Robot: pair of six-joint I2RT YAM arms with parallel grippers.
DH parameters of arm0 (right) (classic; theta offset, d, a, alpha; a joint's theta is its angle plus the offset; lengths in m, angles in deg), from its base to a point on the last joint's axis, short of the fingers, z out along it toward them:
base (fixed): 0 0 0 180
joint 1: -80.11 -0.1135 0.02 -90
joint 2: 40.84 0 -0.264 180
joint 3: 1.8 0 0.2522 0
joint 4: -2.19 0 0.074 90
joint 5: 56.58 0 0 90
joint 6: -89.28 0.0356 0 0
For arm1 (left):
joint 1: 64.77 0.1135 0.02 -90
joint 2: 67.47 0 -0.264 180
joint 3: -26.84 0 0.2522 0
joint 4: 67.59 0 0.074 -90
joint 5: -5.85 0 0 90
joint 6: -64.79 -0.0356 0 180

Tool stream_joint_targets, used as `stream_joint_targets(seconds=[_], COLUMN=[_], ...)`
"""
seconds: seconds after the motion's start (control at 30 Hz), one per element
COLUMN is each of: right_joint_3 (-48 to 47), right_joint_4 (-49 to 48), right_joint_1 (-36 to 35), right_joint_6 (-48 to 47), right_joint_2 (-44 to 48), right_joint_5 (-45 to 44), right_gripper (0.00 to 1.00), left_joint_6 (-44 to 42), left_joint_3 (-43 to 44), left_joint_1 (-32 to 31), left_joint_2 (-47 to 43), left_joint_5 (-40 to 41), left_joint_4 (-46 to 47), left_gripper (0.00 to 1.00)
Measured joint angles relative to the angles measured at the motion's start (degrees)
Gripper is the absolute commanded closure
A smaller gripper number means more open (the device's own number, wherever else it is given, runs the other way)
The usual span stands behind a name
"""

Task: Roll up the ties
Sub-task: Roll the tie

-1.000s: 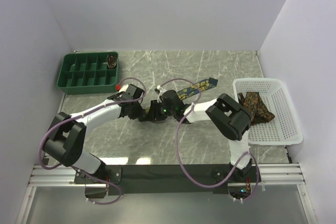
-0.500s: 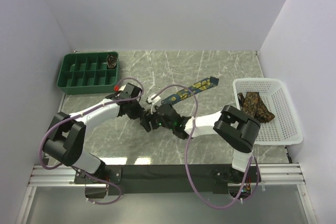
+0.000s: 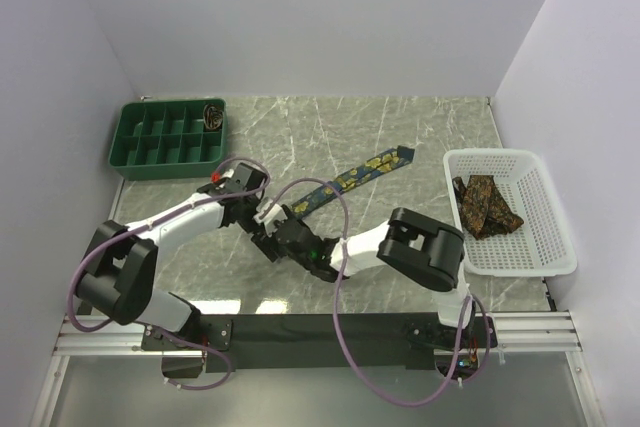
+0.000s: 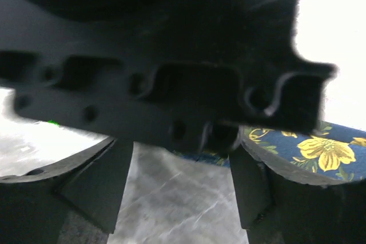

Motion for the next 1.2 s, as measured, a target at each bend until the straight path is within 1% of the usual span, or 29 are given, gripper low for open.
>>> stream_joint_targets(seconds=[0.07,0.13,0.2,0.3,0.4,0.43,0.53,0.63,0.67,0.83,0.93,0.97,1.0,1.07,1.1,1.2], right_joint_3=[-0.76,-1.46,-2.19,-2.67,-2.75,-2.84,-3.54,-3.8,-3.8,-3.8,-3.82,-3.85,-3.85,-3.93,-4.04,-4.07], right_joint_4=[-0.52,-0.83,-0.9,-1.31,-1.86,-1.99,-2.6,-2.89,-2.91,-2.84,-2.71,-2.69,-2.71,-2.56,-2.45,-2.1], right_joint_1=[-0.11,-0.13,-0.17,-0.35,-0.66,-0.76,-1.03,-1.03,-1.05,-1.07,-1.07,-1.05,-1.01,-0.9,-0.83,-0.55], right_joint_6=[-1.07,-1.9,-2.38,-3.04,-3.61,-3.65,-3.63,-3.67,-3.63,-3.48,-3.28,-3.04,-2.78,-2.19,-1.75,-0.17], right_joint_2=[-1.6,-2.73,-3.58,-4.31,-4.7,-4.83,-5.42,-5.77,-5.77,-5.77,-5.77,-5.77,-5.77,-5.77,-5.77,-5.6], right_joint_5=[-1.42,-2.51,-3.54,-4.59,-5.66,-5.92,-7.04,-7.23,-7.28,-7.19,-7.08,-6.93,-6.73,-6.36,-6.05,-5.27], right_gripper=[0.32,0.32,0.38,0.48,0.6,0.67,0.8,0.87,0.88,0.99,1.0,1.0,1.0,1.0,1.0,1.0], left_joint_6=[0.9,1.55,2.19,2.47,2.73,2.78,3.02,3.06,3.06,2.99,2.69,2.64,2.45,1.79,1.49,0.66], left_joint_3=[-0.35,-0.68,-1.07,-1.16,-1.16,-1.16,-1.16,-1.18,-1.18,-1.18,-1.18,-1.18,-1.18,-1.18,-1.18,-1.07], left_joint_1=[0.02,0.13,0.28,0.44,0.61,0.66,0.98,1.22,1.22,1.29,1.55,1.86,2.08,3.04,3.56,5.38], left_joint_2=[-0.31,-0.52,-0.81,-0.92,-0.94,-1.03,-1.51,-1.55,-1.57,-1.6,-1.62,-1.64,-1.66,-1.79,-1.9,-2.21], left_joint_5=[0.07,0.09,0.11,0.37,0.44,0.42,0.63,0.7,0.74,0.79,0.7,0.59,0.37,-0.07,-0.11,-0.37], left_joint_4=[-0.04,0.04,0.09,0.07,0.13,0.17,0.74,0.74,0.74,0.74,0.72,0.68,0.55,0.46,0.44,0.48], left_gripper=[0.99,0.99,0.98,0.98,0.96,0.96,0.96,0.92,0.91,0.8,0.75,0.71,0.64,0.52,0.43,0.32])
